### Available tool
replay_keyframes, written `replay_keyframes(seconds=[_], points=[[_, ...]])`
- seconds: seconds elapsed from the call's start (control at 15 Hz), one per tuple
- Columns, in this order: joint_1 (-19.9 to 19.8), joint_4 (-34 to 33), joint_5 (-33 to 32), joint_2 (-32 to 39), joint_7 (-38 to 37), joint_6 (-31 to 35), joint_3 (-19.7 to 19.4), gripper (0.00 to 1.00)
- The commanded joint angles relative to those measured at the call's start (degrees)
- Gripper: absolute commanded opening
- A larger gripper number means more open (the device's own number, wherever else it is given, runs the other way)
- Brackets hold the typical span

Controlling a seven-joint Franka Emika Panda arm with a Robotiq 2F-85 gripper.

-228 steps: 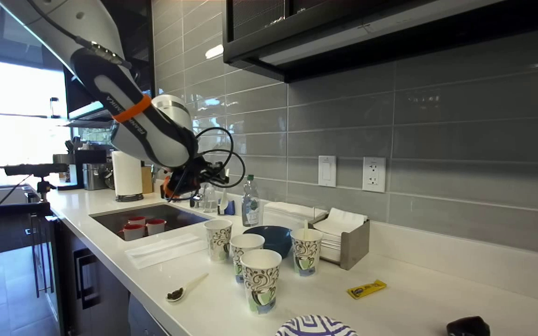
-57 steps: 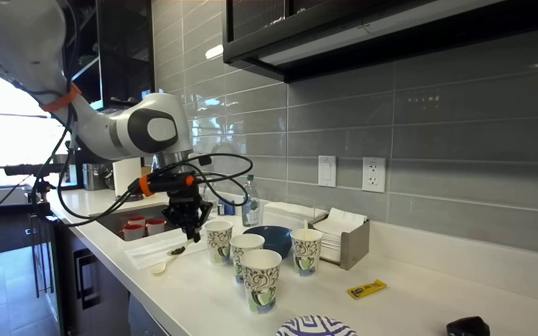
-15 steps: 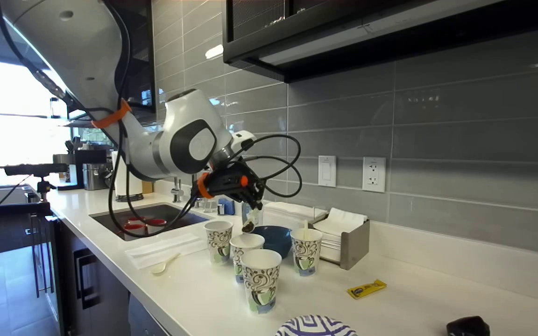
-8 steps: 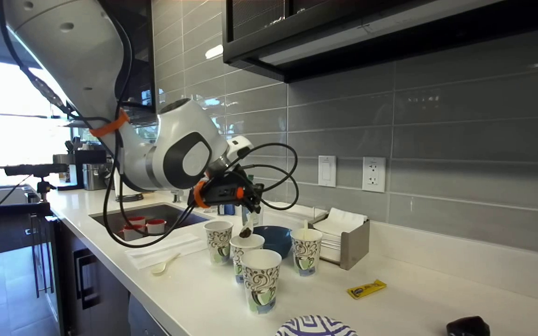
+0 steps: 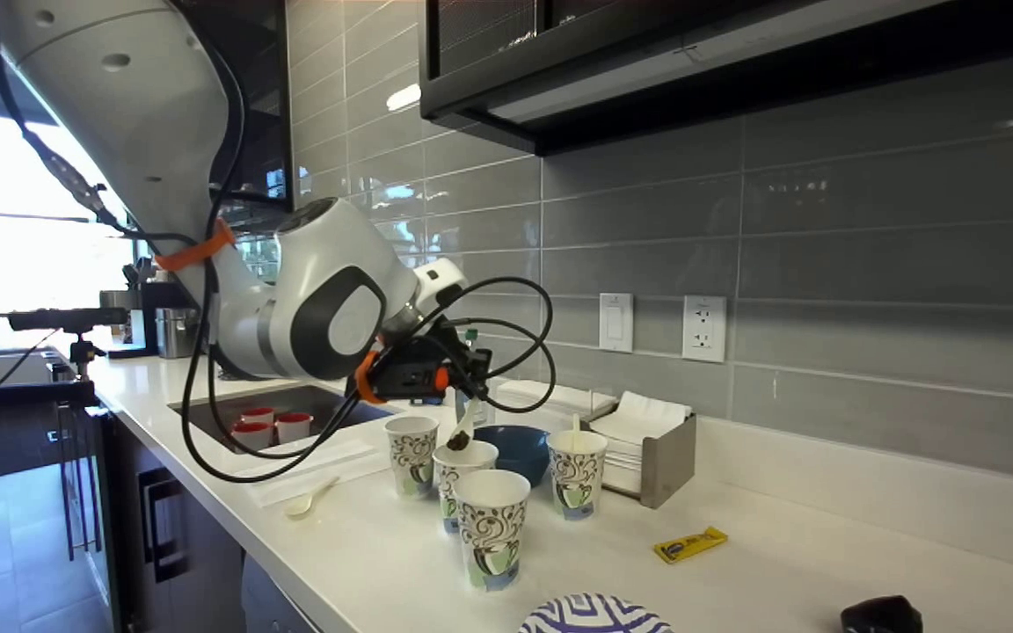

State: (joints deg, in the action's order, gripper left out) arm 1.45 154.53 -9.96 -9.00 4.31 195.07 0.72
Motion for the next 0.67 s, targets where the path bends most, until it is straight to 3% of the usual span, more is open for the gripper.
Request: replay_keyframes(seconds=[0.0,0.6], points=[[0.39,2.34,-0.06,-0.73,-1.6,4.87,-1.27,0.03],[-0.47,2.76,1.16,0.65,-0.25,11.38,-1.03,0.03]])
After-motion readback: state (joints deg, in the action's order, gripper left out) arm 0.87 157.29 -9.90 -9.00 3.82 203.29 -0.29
